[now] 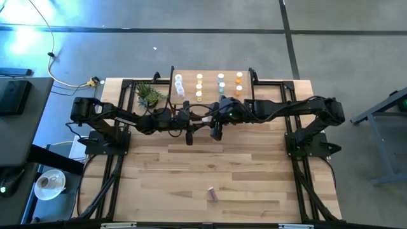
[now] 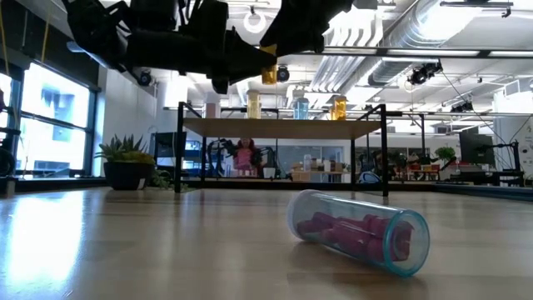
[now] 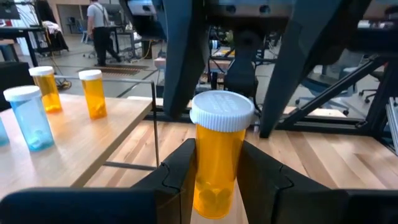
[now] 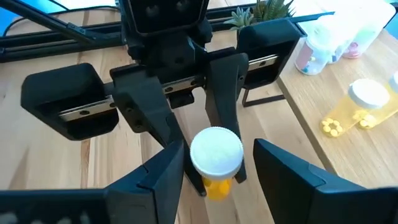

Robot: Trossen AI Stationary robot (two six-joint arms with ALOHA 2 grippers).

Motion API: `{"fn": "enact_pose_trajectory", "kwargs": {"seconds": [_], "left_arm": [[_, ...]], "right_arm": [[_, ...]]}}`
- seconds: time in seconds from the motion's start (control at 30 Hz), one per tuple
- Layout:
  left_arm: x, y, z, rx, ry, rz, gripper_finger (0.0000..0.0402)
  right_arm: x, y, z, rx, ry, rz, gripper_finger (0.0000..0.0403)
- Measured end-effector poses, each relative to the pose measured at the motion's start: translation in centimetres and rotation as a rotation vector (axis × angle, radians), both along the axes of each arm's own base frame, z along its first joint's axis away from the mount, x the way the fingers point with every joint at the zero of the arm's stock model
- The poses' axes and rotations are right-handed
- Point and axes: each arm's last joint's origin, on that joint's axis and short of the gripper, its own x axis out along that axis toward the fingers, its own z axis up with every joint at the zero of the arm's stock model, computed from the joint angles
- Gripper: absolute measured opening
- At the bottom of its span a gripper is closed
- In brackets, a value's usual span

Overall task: Pick and place medicine bottles onto shelf by color
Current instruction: Put the orange pill bottle aligned with the other orange pill bottles on the shelf

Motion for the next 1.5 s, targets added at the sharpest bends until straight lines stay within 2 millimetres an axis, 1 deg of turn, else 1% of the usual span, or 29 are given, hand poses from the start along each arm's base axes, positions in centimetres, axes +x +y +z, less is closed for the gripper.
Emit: {"fn": "enact_pose_trajectory", "kwargs": {"seconds": [0.17, 0.43, 0.57, 1.07, 1.17, 1.33, 1.5], "left_arm": [[0.01, -0.01, 0.09, 0.001, -0.009, 0.000, 0.0090], [0.00, 0.00, 0.09, 0.000, -0.009, 0.000, 0.0090], [0.00, 0.00, 0.09, 0.000, -0.009, 0.001, 0.0090], [0.00, -0.01, 0.06, -0.016, -0.010, 0.000, 0.0093], [0.04, -0.17, 0.04, -0.016, -0.008, -0.005, 0.0111], [0.13, -0.64, 0.04, -0.017, -0.009, -0.018, 0.0164], [0.16, -0.78, 0.20, -0.014, -0.023, -0.023, 0.0207]], "right_arm": [[0.14, -0.01, -0.01, -0.002, -0.010, 0.001, 0.0178], [0.19, 0.00, 0.05, 0.001, -0.018, 0.007, 0.0119], [0.18, 0.00, 0.04, 0.001, -0.016, 0.007, 0.0102], [0.12, 0.02, -0.04, 0.007, -0.007, 0.003, 0.0096], [0.11, 0.02, -0.05, 0.007, -0.006, 0.003, 0.0096], [0.08, 0.04, -0.10, 0.008, 0.000, 0.005, 0.0095], [-0.56, 0.03, 0.68, 0.000, -0.014, 0.008, 0.0095]]}}
